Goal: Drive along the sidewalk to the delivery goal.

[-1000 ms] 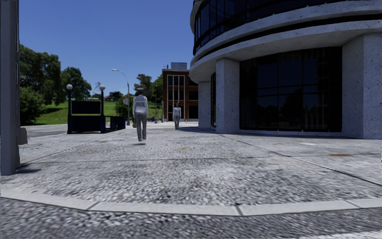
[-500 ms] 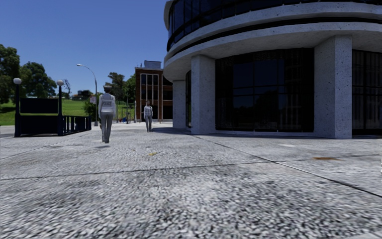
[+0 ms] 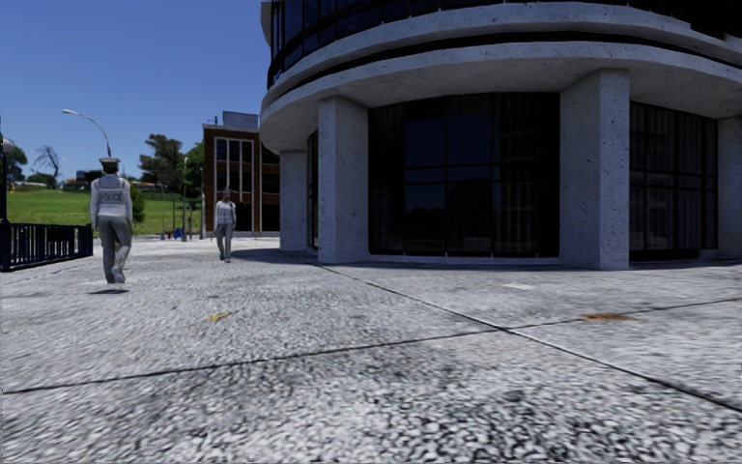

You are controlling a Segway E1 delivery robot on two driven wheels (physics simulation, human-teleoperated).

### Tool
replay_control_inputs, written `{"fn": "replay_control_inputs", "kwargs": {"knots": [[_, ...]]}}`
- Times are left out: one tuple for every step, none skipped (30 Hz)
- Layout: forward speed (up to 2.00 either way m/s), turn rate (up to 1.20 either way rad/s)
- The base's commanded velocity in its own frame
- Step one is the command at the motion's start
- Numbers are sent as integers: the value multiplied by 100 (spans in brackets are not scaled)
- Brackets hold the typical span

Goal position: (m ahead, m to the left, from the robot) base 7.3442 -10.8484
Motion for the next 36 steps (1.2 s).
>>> {"fn": "replay_control_inputs", "kwargs": {"knots": [[143,-46],[143,-46],[143,-46],[143,-46],[143,-46],[143,-46],[143,-46],[143,-46],[143,-46],[143,-46],[143,-46],[143,-46],[143,-46],[143,-46],[143,-46],[143,-46],[143,-46],[143,-46],[143,-46],[143,-46],[143,-51],[143,-55],[143,-55],[143,-56],[143,-56],[143,-56],[143,-56],[143,-56],[143,-56],[143,-56],[144,-56],[144,-56],[144,-56],[144,-56],[144,-56],[144,-56]]}}
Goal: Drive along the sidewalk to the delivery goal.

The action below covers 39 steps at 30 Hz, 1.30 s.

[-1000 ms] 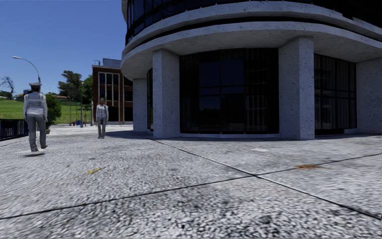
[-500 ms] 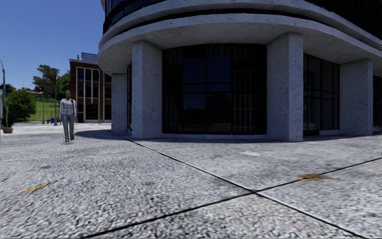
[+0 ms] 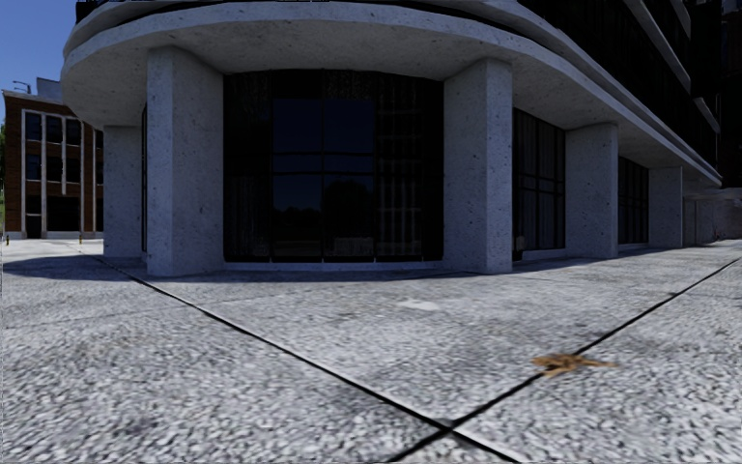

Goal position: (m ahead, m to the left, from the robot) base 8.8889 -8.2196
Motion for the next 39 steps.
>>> {"fn": "replay_control_inputs", "kwargs": {"knots": [[144,-56],[144,-56],[144,-56],[144,-56],[144,-56],[144,-56],[144,-56],[144,-56],[144,-56],[144,-56],[144,-56],[144,-56],[144,-56],[144,-56],[144,-56],[144,-56],[144,-56],[144,-56],[144,-56],[144,-56],[144,-56],[144,-56],[144,-56],[144,-56],[144,-56],[144,-56],[144,-56],[144,-56],[144,-56],[144,-56],[144,-56],[144,-56],[144,-56],[144,-54],[144,-49],[144,-47],[144,-47],[144,-46],[144,-46]]}}
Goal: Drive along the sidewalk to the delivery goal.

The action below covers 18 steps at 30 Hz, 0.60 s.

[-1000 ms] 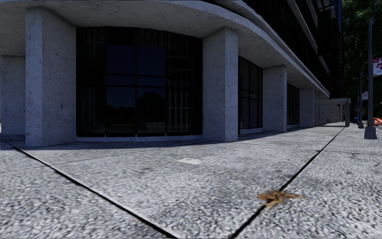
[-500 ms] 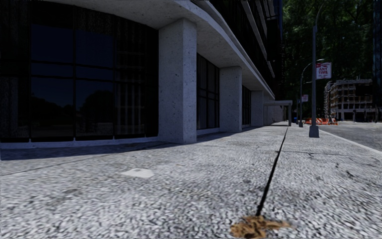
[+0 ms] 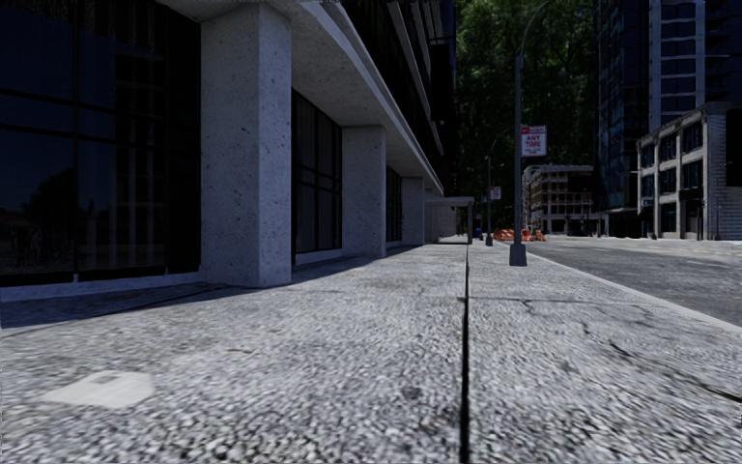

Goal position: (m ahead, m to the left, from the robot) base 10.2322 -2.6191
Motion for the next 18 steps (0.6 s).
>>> {"fn": "replay_control_inputs", "kwargs": {"knots": [[144,-42],[144,-34],[144,-13],[145,0],[145,0],[145,0],[145,0],[146,0],[146,0],[146,0],[146,0],[146,0],[146,0],[146,0],[146,0],[146,0],[146,0],[146,0]]}}
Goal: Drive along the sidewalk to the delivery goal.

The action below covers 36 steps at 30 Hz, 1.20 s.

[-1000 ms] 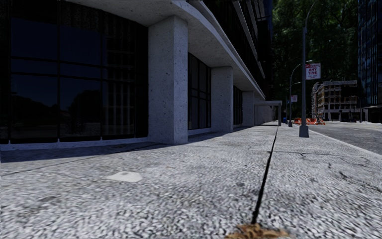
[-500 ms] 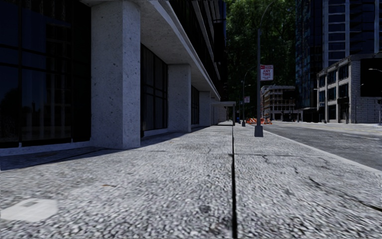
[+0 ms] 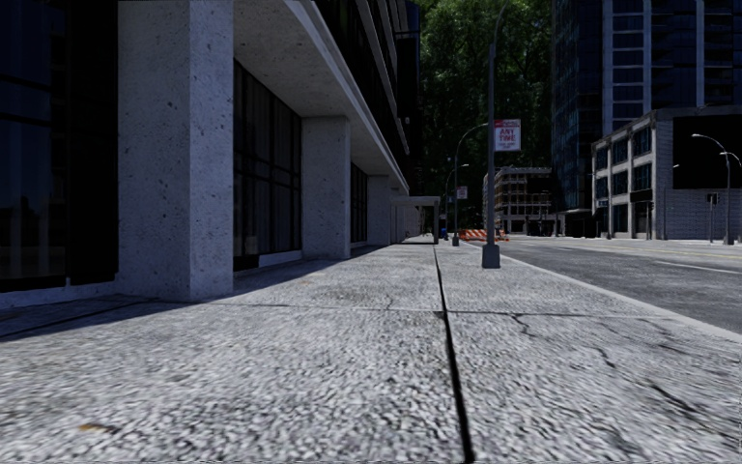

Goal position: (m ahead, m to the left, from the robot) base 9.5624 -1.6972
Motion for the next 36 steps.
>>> {"fn": "replay_control_inputs", "kwargs": {"knots": [[146,0],[146,0],[146,0],[146,0],[146,0],[147,0],[147,0],[147,0],[147,-1],[147,-8],[147,-8],[147,-18],[147,-22],[147,-23],[147,-23],[147,-23],[147,-23],[147,-23],[147,-23],[147,-23],[147,-23],[147,-23],[147,-23],[147,-23],[148,-23],[148,-23],[200,-23],[200,-24],[200,-24],[200,-24],[200,-24],[200,-24],[200,-24],[200,-24],[200,-24],[200,-24]]}}
